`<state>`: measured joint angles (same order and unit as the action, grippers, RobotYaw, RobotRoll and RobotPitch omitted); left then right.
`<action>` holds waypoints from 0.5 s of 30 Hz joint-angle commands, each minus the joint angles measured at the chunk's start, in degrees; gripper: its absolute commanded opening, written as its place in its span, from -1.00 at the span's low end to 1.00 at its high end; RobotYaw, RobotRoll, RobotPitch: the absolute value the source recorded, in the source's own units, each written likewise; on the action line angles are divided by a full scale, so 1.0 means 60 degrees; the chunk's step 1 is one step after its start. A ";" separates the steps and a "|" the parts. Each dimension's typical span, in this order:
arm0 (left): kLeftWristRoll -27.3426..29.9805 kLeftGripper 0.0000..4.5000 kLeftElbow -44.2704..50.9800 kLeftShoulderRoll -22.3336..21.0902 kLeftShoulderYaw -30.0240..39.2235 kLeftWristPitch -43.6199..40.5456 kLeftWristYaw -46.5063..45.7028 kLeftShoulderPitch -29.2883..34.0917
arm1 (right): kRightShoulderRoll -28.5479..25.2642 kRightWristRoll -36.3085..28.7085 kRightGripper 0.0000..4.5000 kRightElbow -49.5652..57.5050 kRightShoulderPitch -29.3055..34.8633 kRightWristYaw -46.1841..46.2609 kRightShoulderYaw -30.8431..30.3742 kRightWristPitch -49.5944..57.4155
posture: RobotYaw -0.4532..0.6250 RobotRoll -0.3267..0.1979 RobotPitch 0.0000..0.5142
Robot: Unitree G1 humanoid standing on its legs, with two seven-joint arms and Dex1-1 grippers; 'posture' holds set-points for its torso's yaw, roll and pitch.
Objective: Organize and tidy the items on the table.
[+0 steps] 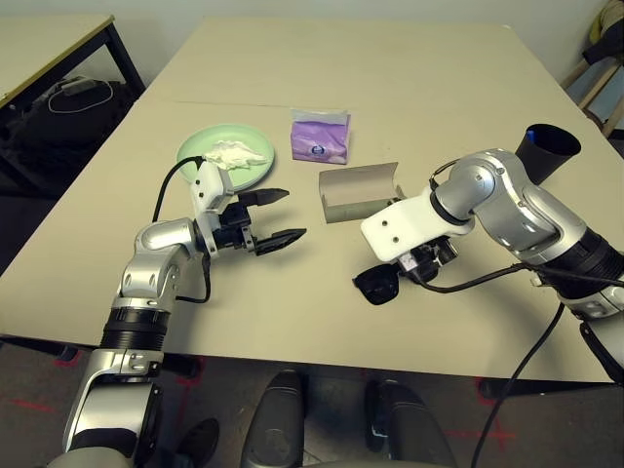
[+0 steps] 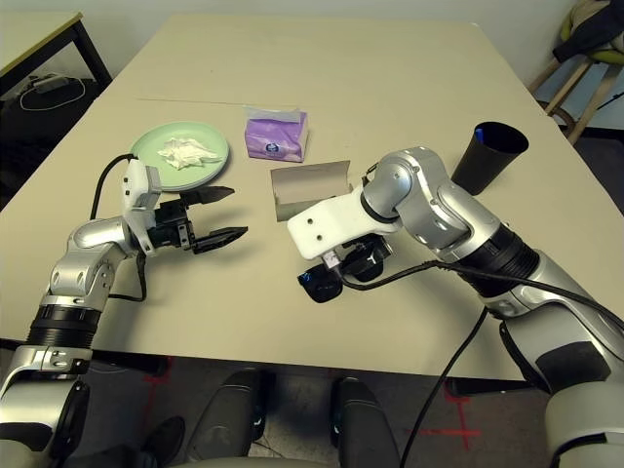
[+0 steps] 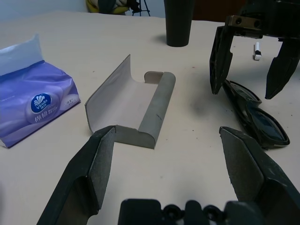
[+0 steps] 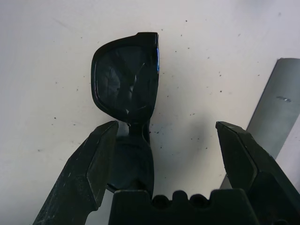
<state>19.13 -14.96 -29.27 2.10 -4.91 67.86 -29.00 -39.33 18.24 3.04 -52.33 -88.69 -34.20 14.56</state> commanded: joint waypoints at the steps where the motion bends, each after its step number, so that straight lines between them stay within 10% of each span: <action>1: -0.0011 0.98 -0.0109 -0.0018 -0.0124 -0.0015 -0.0038 -0.0082 | -0.0051 0.0122 1.00 0.0029 0.0189 -0.0032 -0.0143 -0.0027 | 0.35 0.25 -0.48; 15: -0.0023 0.98 -0.0012 -0.0077 -0.0133 -0.0048 -0.0148 -0.0004 | 0.0120 0.0526 1.00 -0.0391 0.0206 0.0013 -0.0351 -0.0305 | 0.37 0.25 -0.50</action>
<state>19.13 -14.95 -29.36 1.99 -4.91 67.02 -29.01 -38.80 20.95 1.12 -51.24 -88.57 -35.39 13.22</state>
